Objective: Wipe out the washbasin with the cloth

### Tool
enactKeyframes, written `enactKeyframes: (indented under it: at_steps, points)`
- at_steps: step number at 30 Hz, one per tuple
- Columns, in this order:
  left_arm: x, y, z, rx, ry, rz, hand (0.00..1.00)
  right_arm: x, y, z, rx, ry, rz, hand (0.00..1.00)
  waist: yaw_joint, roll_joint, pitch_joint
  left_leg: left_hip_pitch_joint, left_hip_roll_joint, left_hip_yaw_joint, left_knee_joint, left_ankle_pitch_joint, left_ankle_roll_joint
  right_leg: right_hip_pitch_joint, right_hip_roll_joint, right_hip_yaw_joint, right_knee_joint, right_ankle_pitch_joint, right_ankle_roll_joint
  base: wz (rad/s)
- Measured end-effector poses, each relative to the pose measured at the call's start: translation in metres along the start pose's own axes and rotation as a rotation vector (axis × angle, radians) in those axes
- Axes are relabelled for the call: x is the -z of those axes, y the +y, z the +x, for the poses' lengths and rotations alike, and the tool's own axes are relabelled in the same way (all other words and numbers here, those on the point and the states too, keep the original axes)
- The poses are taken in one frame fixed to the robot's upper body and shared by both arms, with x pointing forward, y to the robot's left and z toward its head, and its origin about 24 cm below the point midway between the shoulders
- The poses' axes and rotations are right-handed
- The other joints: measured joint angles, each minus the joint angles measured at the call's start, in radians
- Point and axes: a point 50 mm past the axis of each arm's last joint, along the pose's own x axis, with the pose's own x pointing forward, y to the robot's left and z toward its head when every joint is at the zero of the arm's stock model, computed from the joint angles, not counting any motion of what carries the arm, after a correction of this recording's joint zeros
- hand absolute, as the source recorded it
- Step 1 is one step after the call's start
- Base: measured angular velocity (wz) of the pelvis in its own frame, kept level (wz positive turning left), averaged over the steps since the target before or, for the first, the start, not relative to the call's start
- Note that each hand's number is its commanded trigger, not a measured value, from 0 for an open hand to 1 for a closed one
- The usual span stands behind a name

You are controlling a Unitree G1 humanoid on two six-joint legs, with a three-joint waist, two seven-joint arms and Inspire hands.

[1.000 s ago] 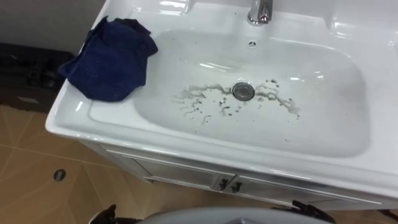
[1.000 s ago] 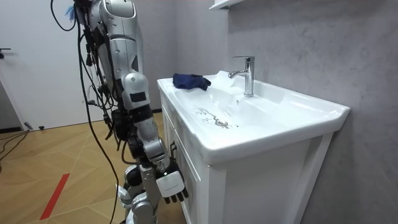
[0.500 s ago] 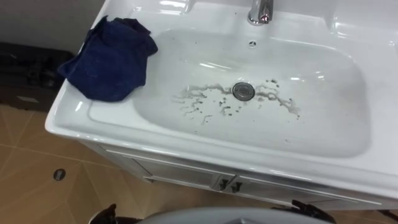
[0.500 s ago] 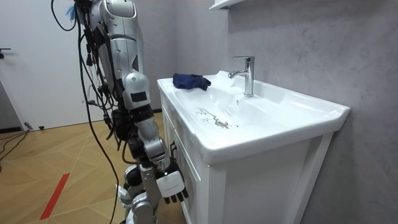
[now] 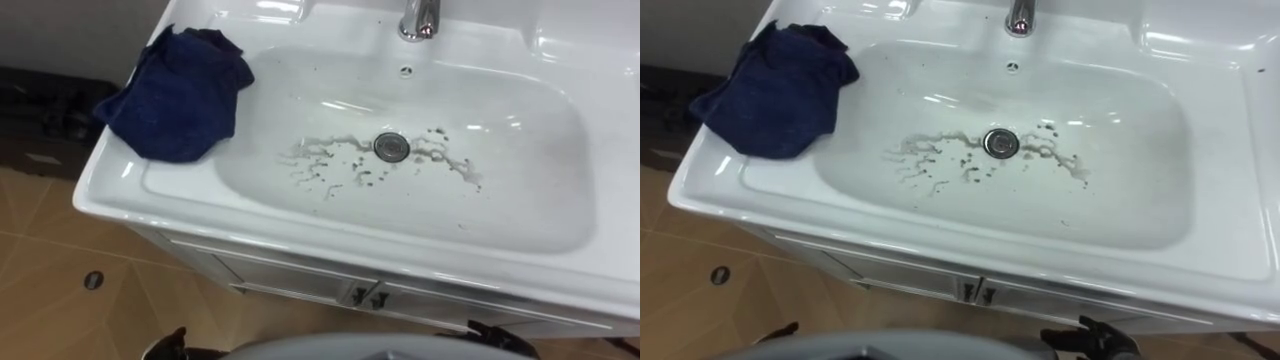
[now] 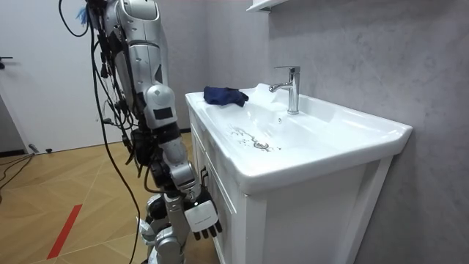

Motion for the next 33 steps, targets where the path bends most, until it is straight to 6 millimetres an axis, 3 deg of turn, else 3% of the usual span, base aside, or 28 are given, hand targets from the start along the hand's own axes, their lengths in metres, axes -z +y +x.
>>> enactKeyframes:
  at_steps: [4, 8, 11, 16, 22, 24, 26, 33]
  points:
    - [0.003, 0.004, -0.001, -0.016, 0.004, -0.051, 0.0, -0.001, 0.0, 0.0, 0.0, 0.0, 0.01, 0.0, 0.002, 0.002, -0.0017, -0.004, -0.001, -0.015, 0.012, 0.0, 0.0, 0.003, -0.001, -0.016, 0.001, 0.0, 0.0, 0.11]
    - [0.007, 0.009, -0.002, -0.069, 0.008, -0.15, 0.0, 0.002, -0.003, -0.001, 0.009, 0.017, 0.012, 0.0, 0.029, 0.006, -0.0023, 0.011, 0.0, -0.021, 0.013, 0.0, 0.0, 0.022, -0.001, -0.025, 0.0, 0.0, 0.0, 0.06]
    - [0.009, 0.023, -0.004, -0.146, 0.002, -0.286, 0.0, 0.001, -0.004, -0.001, 0.015, 0.022, -0.009, 0.0, 0.04, 0.011, -0.0043, 0.007, -0.002, -0.04, 0.012, 0.0, 0.0, 0.027, -0.001, -0.041, 0.001, 0.0, 0.0, 0.15]
    - [-0.009, 0.052, -0.008, -0.264, -0.091, -0.439, 0.0, 0.006, -0.019, -0.006, 0.046, 0.049, -0.036, 0.0, 0.09, 0.03, -0.0009, 0.004, -0.005, -0.052, 0.02, 0.0, -0.001, 0.034, -0.002, -0.049, 0.0, 0.0, 0.0, 0.08]
    - [-0.069, 0.107, -0.034, -0.483, -0.386, -0.546, 0.0, 0.01, -0.042, -0.014, 0.132, 0.06, -0.073, 0.0, 0.129, 0.081, -0.0007, -0.003, -0.014, -0.073, 0.019, 0.004, 0.0, 0.024, -0.008, -0.059, 0.004, -0.002, 0.001, 0.07]
    - [-0.106, 0.123, -0.057, -0.552, -0.589, -0.569, 0.0, 0.017, -0.045, -0.017, 0.142, 0.057, -0.061, 0.0, 0.136, 0.093, -0.0033, -0.011, -0.017, -0.078, 0.018, 0.008, 0.001, 0.024, -0.011, -0.065, 0.003, -0.002, 0.002, 0.09]
    - [-0.128, 0.133, -0.076, -0.61, -0.721, -0.547, 0.0, 0.018, -0.047, -0.018, 0.154, 0.048, -0.06, 0.0, 0.137, 0.095, -0.0064, -0.006, -0.018, -0.076, 0.017, 0.01, 0.002, 0.024, -0.012, -0.066, 0.003, -0.002, 0.002, 0.02]
    - [-0.204, 0.132, -0.159, -0.842, -1.164, -0.307, 0.0, 0.026, -0.046, -0.019, 0.17, 0.071, -0.077, 0.0, 0.127, 0.101, -0.0062, 0.008, -0.019, -0.073, 0.013, 0.01, 0.002, 0.031, -0.011, -0.041, 0.002, -0.002, 0.002, -0.02]
